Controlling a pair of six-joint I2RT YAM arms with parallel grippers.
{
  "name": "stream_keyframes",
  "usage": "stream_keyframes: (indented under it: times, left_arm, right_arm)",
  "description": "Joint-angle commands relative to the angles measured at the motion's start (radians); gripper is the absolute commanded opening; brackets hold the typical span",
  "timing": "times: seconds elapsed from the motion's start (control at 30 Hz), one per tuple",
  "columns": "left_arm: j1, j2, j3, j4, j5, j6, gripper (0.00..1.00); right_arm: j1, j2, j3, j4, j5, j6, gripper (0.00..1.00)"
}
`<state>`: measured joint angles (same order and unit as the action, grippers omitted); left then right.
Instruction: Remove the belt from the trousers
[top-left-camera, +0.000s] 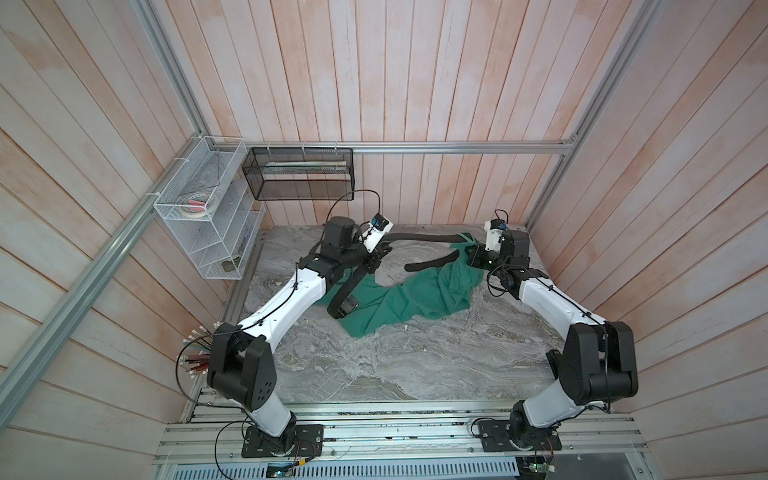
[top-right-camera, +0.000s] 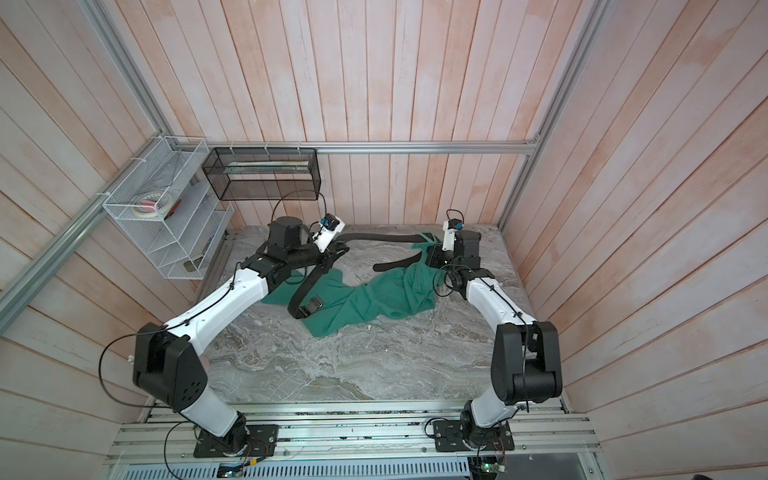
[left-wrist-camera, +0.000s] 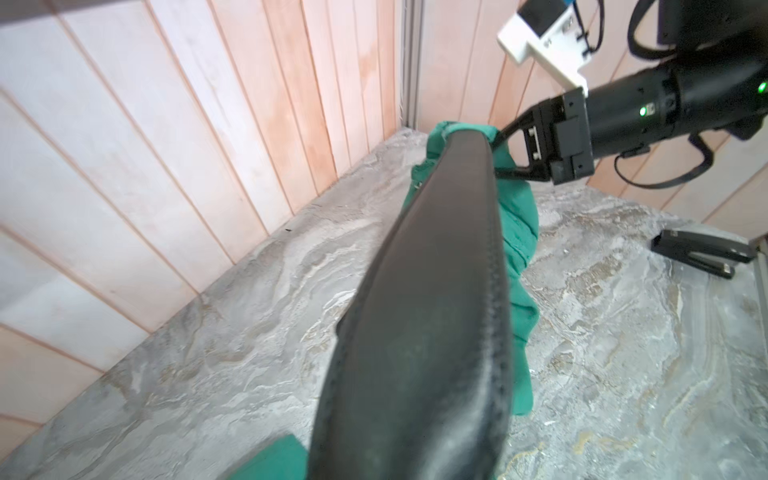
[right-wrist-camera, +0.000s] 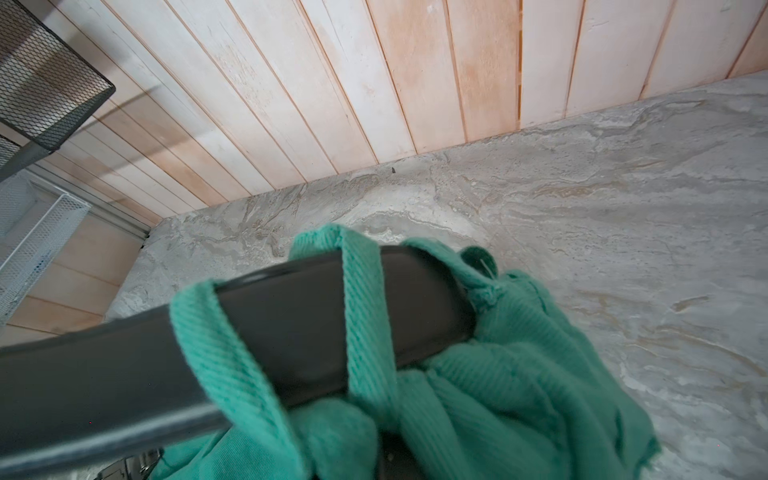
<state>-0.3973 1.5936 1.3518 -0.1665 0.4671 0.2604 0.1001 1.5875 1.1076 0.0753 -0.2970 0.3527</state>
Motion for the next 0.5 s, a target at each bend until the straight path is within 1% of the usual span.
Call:
stream_keyframes:
  times: [0.0,0.1,0.17,0.2,0.27,0.3,0.33,0.4,0.47]
  left_arm:
    - [0.048,-0.074,-0.096,0.159,-0.010,-0.074,0.00]
    - [0.044,-0.061,-0.176,0.202,0.037,-0.086,0.00]
    - [0.028,-0.032,-0.197,0.203,0.031,-0.075,0.00]
    - [0.015,-0.015,-0.201,0.194,0.015,-0.058,0.07]
    - [-0.007,0.012,-0.192,0.171,-0.009,-0.029,0.32]
    - [-0.018,0.025,-0.178,0.150,-0.011,-0.014,0.47]
    - [-0.028,0.033,-0.161,0.126,-0.012,-0.002,0.59]
    - [-0.045,0.043,-0.120,0.074,-0.007,0.030,0.71]
    - [-0.062,0.048,-0.077,0.028,-0.012,0.069,0.81]
  right_arm:
    - [-0.064,0.037,0.003,-0.045,0.112,0.048,0.00]
    - [-0.055,0.044,0.006,-0.028,0.086,0.053,0.00]
    - [-0.040,0.045,0.014,-0.020,0.083,0.042,0.00]
    - [-0.029,0.043,0.019,-0.017,0.085,0.030,0.00]
    - [-0.006,0.035,0.027,-0.016,0.097,0.001,0.00]
    - [0.006,0.029,0.031,-0.014,0.107,-0.018,0.00]
    - [0.018,0.022,0.035,-0.014,0.117,-0.038,0.00]
    - [0.034,0.005,0.039,-0.018,0.136,-0.075,0.00]
    - [0.043,-0.014,0.041,-0.026,0.160,-0.103,0.00]
